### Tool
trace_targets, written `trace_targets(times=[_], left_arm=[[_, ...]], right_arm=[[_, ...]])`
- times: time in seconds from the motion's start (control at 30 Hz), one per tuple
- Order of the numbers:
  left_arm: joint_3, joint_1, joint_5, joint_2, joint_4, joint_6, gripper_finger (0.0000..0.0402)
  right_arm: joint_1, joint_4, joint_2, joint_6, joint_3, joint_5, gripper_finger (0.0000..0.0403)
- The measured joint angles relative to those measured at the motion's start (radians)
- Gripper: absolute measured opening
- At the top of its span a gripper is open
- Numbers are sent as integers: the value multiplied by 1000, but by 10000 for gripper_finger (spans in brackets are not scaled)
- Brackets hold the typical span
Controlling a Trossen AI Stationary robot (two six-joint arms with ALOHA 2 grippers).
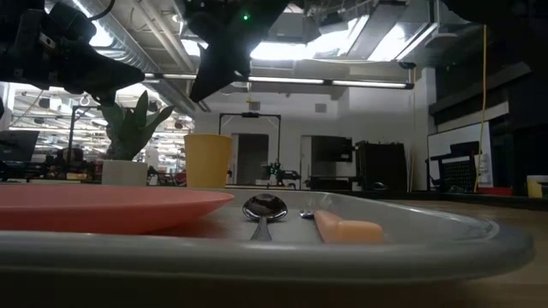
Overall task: Pick and place plate/cup/fork/spoon on tray
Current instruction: Put the yellow cup to the top right of the pink plate on the grey tray
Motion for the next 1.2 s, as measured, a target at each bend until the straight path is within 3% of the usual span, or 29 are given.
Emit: trace_targets(times=[0.1, 0.2, 0.3, 0.4, 0.8, 1.03, 1.2], left_arm=[[0, 0, 0, 0, 0, 0, 41], [0, 0, 0, 0, 0, 0, 41], [0, 0, 0, 0, 0, 0, 41], [0, 0, 0, 0, 0, 0, 41], [0, 0, 0, 0, 0, 0, 41], [0, 0, 0, 0, 0, 0, 41], [0, 0, 0, 0, 0, 0, 41]], right_arm=[[0, -38, -9, 48, 0, -19, 110], [-3, -75, -14, 47, 0, -135, 142], [-3, -74, -14, 28, 0, -241, 158], [1, -58, -14, 62, 0, -271, 162], [5, -69, -14, 76, 0, -263, 163], [5, -87, -12, -100, -40, -256, 163], [5, -80, -13, -159, -60, -80, 163]])
